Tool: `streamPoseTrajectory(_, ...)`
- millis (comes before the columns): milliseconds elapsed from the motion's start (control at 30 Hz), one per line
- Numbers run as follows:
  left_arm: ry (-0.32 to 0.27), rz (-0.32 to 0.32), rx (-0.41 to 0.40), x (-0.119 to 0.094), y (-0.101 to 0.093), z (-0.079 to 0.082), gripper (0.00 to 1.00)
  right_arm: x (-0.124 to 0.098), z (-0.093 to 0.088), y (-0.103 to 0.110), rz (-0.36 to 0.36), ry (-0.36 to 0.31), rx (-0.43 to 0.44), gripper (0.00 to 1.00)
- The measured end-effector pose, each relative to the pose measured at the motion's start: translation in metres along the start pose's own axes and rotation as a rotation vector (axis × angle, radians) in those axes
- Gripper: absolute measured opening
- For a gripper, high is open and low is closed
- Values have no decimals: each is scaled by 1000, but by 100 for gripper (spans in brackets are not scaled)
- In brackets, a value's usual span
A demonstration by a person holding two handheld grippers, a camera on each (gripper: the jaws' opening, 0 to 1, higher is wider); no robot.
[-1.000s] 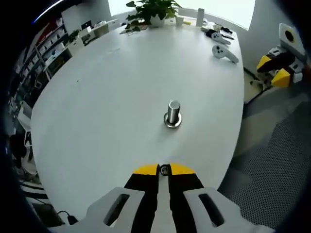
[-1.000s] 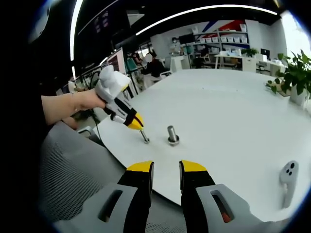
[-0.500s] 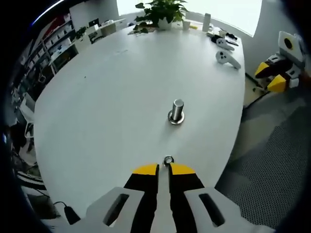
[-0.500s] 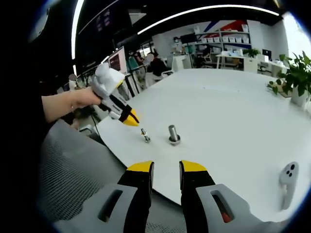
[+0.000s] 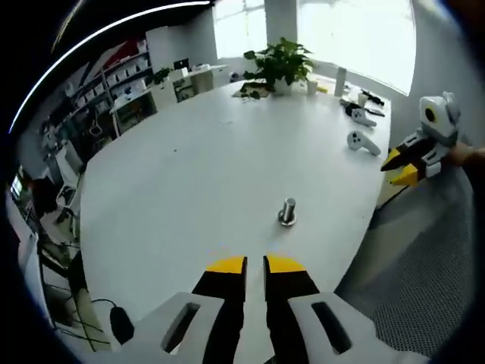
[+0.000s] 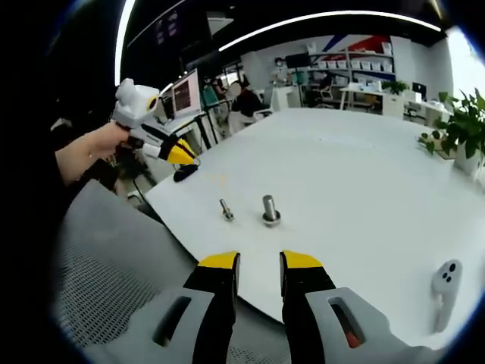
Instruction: Place the washer onto the threaded stud by aligning its center hole with the stud, sliding it down to the base, and recovering from edge contact or off-axis alignment until the washer reaches the visible bottom stop.
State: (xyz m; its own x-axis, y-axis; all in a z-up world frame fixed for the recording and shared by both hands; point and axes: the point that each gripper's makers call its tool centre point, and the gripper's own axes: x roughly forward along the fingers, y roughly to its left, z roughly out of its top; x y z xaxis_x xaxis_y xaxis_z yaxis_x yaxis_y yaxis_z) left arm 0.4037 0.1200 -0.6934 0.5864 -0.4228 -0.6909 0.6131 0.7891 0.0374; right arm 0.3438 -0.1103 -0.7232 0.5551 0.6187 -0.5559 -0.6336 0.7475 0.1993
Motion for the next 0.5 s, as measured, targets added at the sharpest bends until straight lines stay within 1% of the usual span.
streamPoseTrajectory(67,-43,25,-40,-12,5,2,6,0,0,-1,-5,3,-3,23)
streamPoseTrajectory(100,-76,45,-59,-20,9,3,6,0,-1,-1,-6,6,-4,23)
streamPoseTrajectory(133,-97,56,-72,-25,11,4,6,-1,-1,-1,-8,9,-3,23)
streamPoseTrajectory(167,-135,75,-84,-33,15,5,7,-1,-2,-1,-9,12,-3,23)
streamPoseTrajectory(200,-150,83,-87,-36,16,6,8,-1,-2,-1,-8,12,-3,23)
streamPoseTrajectory(233,-190,101,-98,-44,20,7,9,-1,-2,-1,-8,12,-4,23)
streamPoseTrajectory(267,-218,115,-109,-50,23,7,12,-1,-2,0,-8,13,-8,23)
streamPoseTrajectory(300,-270,147,-117,-59,28,9,16,-1,-2,0,-8,14,-13,23)
streamPoseTrajectory(333,-304,160,-130,-64,30,10,19,-1,-2,0,-6,15,-16,23)
streamPoseTrajectory(367,-337,171,-166,-72,32,9,21,-1,-2,0,-6,15,-17,23)
streamPoseTrajectory(400,-355,176,-186,-77,34,7,21,-1,-2,1,-4,15,-16,23)
streamPoseTrajectory(467,-410,193,-212,-87,37,4,22,-1,-2,1,-4,16,-25,23)
streamPoseTrajectory(500,-428,199,-221,-92,42,-1,23,-1,-2,1,-3,17,-29,23)
